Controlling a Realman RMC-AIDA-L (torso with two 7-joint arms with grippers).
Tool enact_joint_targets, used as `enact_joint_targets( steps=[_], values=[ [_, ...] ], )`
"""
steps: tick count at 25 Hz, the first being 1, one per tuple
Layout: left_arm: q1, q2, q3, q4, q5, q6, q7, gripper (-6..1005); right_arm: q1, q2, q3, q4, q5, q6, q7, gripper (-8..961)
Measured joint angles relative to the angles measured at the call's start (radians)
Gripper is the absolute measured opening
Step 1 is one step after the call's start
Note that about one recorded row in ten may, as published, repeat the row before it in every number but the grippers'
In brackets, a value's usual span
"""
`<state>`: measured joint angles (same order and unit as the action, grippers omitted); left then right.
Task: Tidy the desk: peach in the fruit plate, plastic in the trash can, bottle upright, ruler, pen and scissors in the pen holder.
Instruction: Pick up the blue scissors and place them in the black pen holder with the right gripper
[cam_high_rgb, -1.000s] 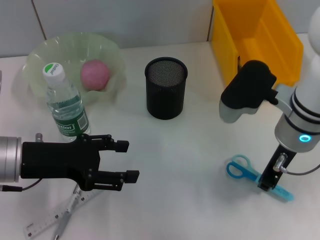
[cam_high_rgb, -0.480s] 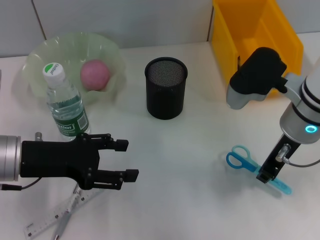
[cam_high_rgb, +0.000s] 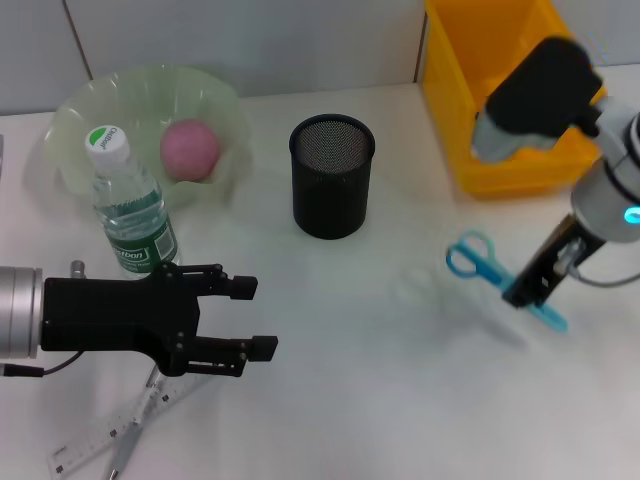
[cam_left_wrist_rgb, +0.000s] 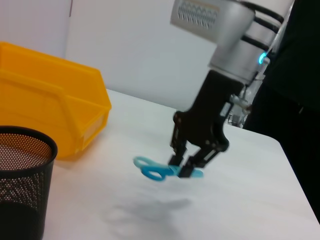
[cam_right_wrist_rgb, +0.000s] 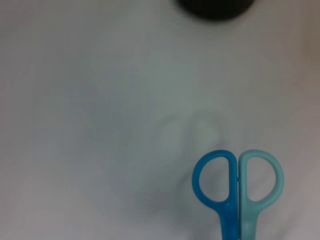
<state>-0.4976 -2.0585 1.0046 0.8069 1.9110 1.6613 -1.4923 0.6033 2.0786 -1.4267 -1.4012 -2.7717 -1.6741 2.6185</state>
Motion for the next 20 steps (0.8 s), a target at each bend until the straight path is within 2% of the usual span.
enact_joint_targets(
  steps=[8, 16, 20],
  values=[
    [-0.001, 0.0, 0.0, 0.0, 0.0, 0.0, 0.001, 777, -0.02, 0.001, 0.035, -0.046, 0.015, 0.132, -0.068, 213],
    [-0.001, -0.001, 0.0, 0.0, 0.0, 0.0, 0.003, 776, -0.035, 0.001, 0.036, -0.057, 0.108, 0.308, -0.152, 214],
    [-0.001, -0.002, 0.0, 0.0, 0.0, 0.0, 0.003, 776, -0.049, 0.001, 0.048, -0.104, 0.151, 0.364, -0.176, 216]
  ],
)
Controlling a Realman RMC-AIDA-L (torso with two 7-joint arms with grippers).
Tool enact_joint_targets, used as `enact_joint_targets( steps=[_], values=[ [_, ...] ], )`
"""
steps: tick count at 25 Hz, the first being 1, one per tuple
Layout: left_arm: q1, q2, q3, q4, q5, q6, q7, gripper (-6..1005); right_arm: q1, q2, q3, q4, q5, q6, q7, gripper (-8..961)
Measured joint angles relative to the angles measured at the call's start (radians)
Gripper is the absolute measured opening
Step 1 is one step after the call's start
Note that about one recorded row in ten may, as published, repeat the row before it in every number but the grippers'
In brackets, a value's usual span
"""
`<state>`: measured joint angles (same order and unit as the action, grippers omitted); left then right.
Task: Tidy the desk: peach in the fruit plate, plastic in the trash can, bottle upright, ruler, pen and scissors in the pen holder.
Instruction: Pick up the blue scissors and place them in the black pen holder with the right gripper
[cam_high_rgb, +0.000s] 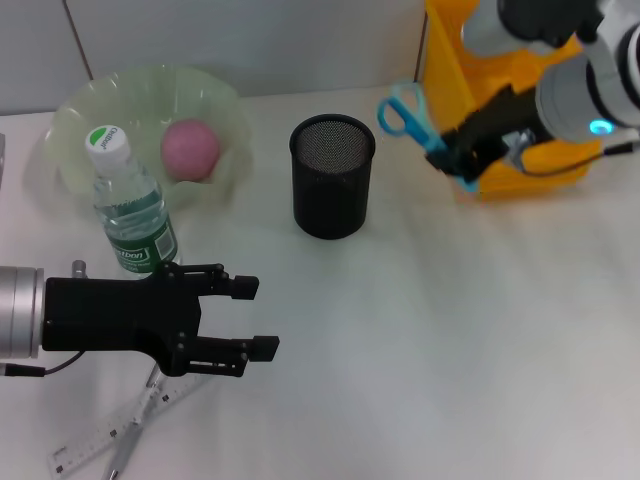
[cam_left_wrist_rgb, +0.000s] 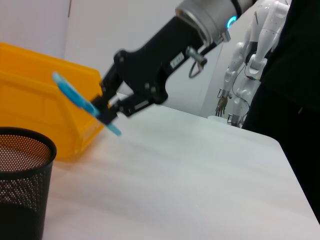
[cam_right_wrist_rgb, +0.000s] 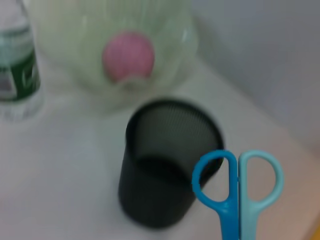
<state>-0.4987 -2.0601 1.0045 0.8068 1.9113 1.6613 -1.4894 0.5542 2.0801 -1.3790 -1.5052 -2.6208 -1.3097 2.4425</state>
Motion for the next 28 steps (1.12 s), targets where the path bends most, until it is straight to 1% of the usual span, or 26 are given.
enact_joint_targets(
  steps=[5, 7, 8, 9, 11, 12, 13, 15, 16, 17, 18, 19, 20, 21, 22, 23, 24, 25, 26, 27, 28],
  values=[
    [0.0, 0.001, -0.001, -0.001, 0.0, 0.0, 0.0, 775, -0.016, 0.0, 0.046, -0.059, 0.105, 0.037, -0.052, 222],
    [0.0, 0.001, -0.001, -0.001, 0.0, 0.0, 0.0, 775, -0.025, 0.0, 0.066, -0.05, 0.188, 0.087, -0.102, 224],
    [0.0, 0.0, -0.001, -0.002, 0.0, 0.0, 0.0, 775, -0.025, 0.0, 0.066, -0.05, 0.188, 0.087, -0.102, 225],
    [-0.001, 0.0, -0.001, -0.002, 0.0, 0.0, 0.0, 775, -0.026, 0.0, 0.071, -0.026, 0.238, 0.124, -0.135, 226],
    [-0.001, 0.0, -0.001, -0.002, 0.0, 0.0, 0.0, 775, -0.026, 0.0, 0.072, -0.012, 0.262, 0.142, -0.152, 228],
    [-0.001, 0.0, -0.001, -0.002, 0.0, 0.0, 0.0, 775, -0.023, 0.0, 0.076, 0.019, 0.306, 0.169, -0.186, 229],
    [-0.001, 0.0, -0.001, -0.002, 0.0, 0.0, 0.0, 775, -0.023, 0.0, 0.076, 0.019, 0.306, 0.169, -0.186, 230],
    [-0.001, 0.0, -0.001, -0.002, 0.0, 0.0, 0.0, 775, -0.016, 0.0, 0.078, 0.059, 0.349, 0.201, -0.227, 233],
    [-0.001, 0.0, -0.001, -0.002, 0.0, 0.0, 0.0, 775, -0.013, 0.0, 0.077, 0.087, 0.375, 0.222, -0.253, 234],
    [-0.001, 0.0, -0.001, -0.002, 0.0, 0.0, 0.001, 775, -0.008, 0.0, 0.074, 0.137, 0.433, 0.265, -0.306, 235],
    [-0.001, 0.0, -0.001, -0.002, 0.0, 0.0, 0.001, 775, -0.008, 0.0, 0.074, 0.137, 0.433, 0.265, -0.306, 236],
    [-0.001, 0.0, -0.001, -0.003, 0.0, 0.0, 0.002, 775, -0.005, 0.0, 0.073, 0.168, 0.468, 0.288, -0.339, 237],
    [-0.001, -0.001, -0.001, -0.007, 0.0, 0.0, 0.006, 774, 0.01, 0.0, 0.075, 0.229, 0.527, 0.322, -0.397, 238],
    [-0.001, -0.001, -0.001, -0.007, 0.0, 0.0, 0.006, 774, 0.01, 0.0, 0.075, 0.229, 0.527, 0.322, -0.397, 239],
    [-0.001, -0.001, -0.001, -0.01, 0.0, 0.001, 0.006, 774, 0.023, 0.0, 0.078, 0.282, 0.56, 0.345, -0.435, 240],
    [-0.001, -0.001, -0.001, -0.01, 0.0, 0.001, 0.006, 774, 0.023, 0.0, 0.078, 0.282, 0.56, 0.345, -0.435, 242],
    [0.0, -0.001, -0.001, -0.01, 0.0, 0.002, 0.007, 774, 0.038, 0.0, 0.078, 0.343, 0.605, 0.376, -0.487, 243],
    [0.0, -0.001, -0.001, -0.01, 0.0, 0.002, 0.007, 774, 0.038, 0.0, 0.078, 0.343, 0.605, 0.376, -0.487, 244],
    [0.001, -0.001, -0.001, -0.01, 0.0, 0.003, 0.007, 774, 0.044, 0.0, 0.078, 0.37, 0.628, 0.389, -0.511, 245],
    [0.001, -0.001, -0.001, -0.011, 0.0, 0.003, 0.007, 774, 0.056, 0.0, 0.078, 0.433, 0.689, 0.411, -0.581, 246],
    [0.001, -0.001, -0.001, -0.011, 0.0, 0.003, 0.007, 774, 0.056, 0.0, 0.078, 0.433, 0.689, 0.411, -0.581, 247]
  ],
)
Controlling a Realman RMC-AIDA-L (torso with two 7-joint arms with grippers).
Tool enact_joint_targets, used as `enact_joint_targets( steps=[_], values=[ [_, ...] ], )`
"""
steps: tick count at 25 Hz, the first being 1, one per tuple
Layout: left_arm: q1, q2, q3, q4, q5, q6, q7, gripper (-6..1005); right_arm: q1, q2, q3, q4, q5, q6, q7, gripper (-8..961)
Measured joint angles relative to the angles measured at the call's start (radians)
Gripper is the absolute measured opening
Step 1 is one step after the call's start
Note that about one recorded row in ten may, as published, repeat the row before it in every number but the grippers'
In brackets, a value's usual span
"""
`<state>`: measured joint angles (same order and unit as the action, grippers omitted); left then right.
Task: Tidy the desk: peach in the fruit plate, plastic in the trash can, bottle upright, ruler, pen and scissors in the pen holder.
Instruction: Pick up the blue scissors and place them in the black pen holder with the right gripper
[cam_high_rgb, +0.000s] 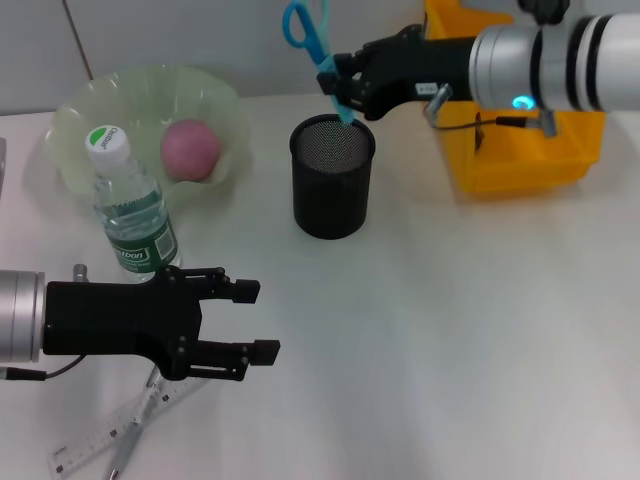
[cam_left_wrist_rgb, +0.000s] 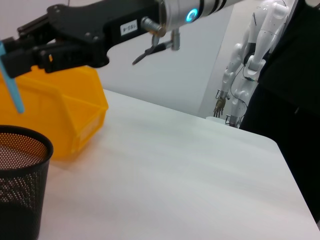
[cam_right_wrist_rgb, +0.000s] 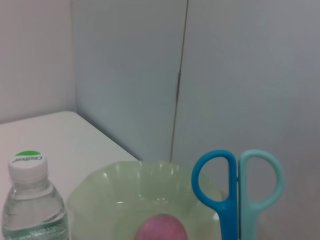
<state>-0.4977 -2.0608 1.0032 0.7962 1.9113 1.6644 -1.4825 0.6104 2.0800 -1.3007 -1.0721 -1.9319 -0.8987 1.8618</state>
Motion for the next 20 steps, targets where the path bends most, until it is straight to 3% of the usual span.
enact_joint_targets(
  steps=[4, 20],
  values=[
    [0.001, 0.001, 0.0, 0.0, 0.0, 0.001, 0.0, 774, 0.018, 0.0, 0.001, 0.096, 0.103, 0.02, -0.103, 251],
    [-0.005, 0.002, 0.0, 0.0, 0.0, -0.001, 0.001, 773, -0.008, 0.002, 0.018, 0.153, 0.115, 0.026, -0.118, 269]
  ],
)
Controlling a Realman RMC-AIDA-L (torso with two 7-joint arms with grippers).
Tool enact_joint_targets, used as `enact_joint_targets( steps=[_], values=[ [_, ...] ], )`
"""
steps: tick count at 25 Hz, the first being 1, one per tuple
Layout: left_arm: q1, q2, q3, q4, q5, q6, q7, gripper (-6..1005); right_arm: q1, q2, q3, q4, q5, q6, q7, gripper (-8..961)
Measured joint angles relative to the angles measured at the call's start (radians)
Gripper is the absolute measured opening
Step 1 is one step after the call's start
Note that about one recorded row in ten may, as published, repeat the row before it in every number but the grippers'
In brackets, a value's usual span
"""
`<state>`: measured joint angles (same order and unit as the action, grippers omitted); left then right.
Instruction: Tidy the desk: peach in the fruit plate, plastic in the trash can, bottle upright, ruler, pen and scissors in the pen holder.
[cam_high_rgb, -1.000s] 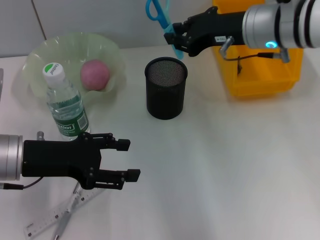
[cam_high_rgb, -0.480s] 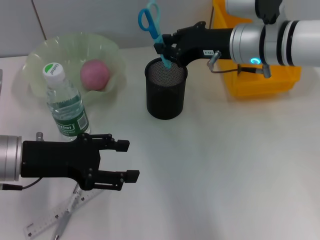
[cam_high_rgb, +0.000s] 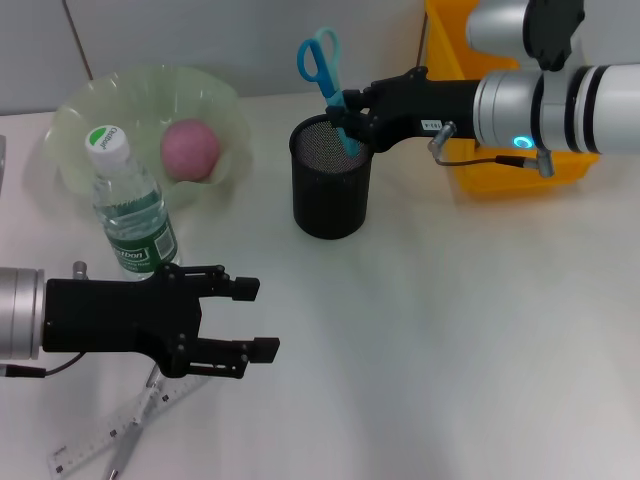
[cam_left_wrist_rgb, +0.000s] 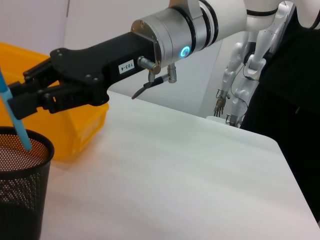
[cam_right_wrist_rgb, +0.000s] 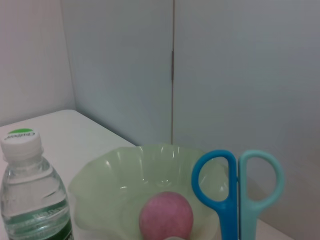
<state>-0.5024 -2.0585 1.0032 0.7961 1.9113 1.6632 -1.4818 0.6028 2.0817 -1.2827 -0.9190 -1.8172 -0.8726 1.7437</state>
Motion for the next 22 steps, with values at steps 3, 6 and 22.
enact_joint_targets(
  steps=[3, 6, 22],
  values=[
    [-0.002, 0.0, 0.0, 0.0, 0.0, -0.001, 0.0, 772, 0.0, 0.0, 0.0, 0.0, 0.0, 0.0, -0.001, 272],
    [-0.002, 0.0, 0.0, 0.0, 0.0, -0.002, 0.001, 772, 0.0, 0.0, -0.002, 0.001, 0.001, 0.0, -0.001, 276],
    [-0.004, 0.001, 0.0, 0.0, 0.0, -0.001, 0.002, 771, -0.094, -0.002, 0.009, -0.144, 0.069, -0.076, 0.006, 433]
  ],
)
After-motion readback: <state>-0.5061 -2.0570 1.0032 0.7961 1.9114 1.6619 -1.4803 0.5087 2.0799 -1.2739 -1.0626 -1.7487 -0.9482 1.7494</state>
